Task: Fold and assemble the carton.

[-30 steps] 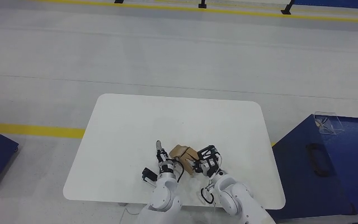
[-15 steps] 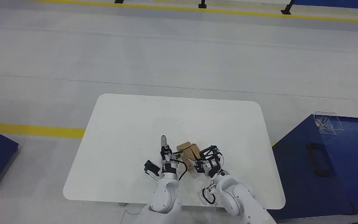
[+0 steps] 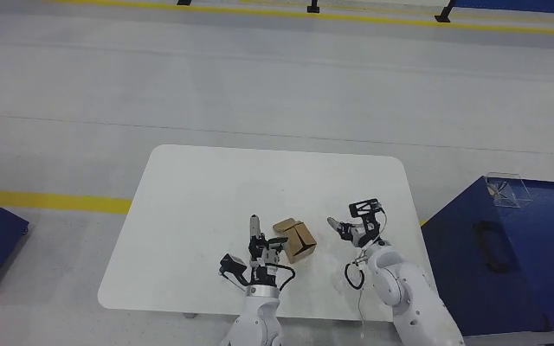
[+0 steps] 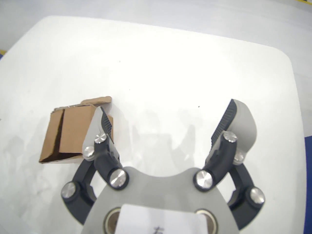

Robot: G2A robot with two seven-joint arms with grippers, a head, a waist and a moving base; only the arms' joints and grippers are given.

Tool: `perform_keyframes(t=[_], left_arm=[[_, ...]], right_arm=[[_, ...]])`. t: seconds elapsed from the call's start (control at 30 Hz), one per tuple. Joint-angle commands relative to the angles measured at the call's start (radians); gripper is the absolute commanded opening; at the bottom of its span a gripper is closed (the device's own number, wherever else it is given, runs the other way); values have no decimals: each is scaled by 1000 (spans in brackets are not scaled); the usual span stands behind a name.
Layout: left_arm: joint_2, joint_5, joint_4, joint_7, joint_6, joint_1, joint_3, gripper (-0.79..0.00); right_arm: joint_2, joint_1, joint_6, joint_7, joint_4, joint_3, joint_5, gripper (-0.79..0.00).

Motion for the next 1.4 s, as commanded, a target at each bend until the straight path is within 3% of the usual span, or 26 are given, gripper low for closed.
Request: perform_keyframes(t=[0.0, 0.27, 0.7, 0.9, 1.07, 1.27, 1.37], left_arm=[[10, 27, -51, -8, 43, 28, 12, 0], [10, 27, -51, -8, 43, 28, 12, 0], [10, 27, -51, -8, 43, 28, 12, 0], [10, 27, -51, -8, 43, 28, 12, 0], [10, 27, -51, -8, 43, 28, 12, 0], [10, 27, -51, -8, 43, 28, 12, 0], [10, 27, -51, -8, 43, 28, 12, 0]], right_arm=[[-4, 78, -32, 40, 81, -45, -53, 0], [-38, 304, -244, 31, 397, -207, -58, 0], [-127, 500, -271, -94, 619, -430, -71, 0], [-177, 559, -286, -90, 674, -535, -92, 0], [-217, 632, -370, -104, 772, -590, -65, 0], [-244, 638, -321, -171, 797, -581, 22, 0], [-236, 608, -211, -149, 752, -526, 82, 0]])
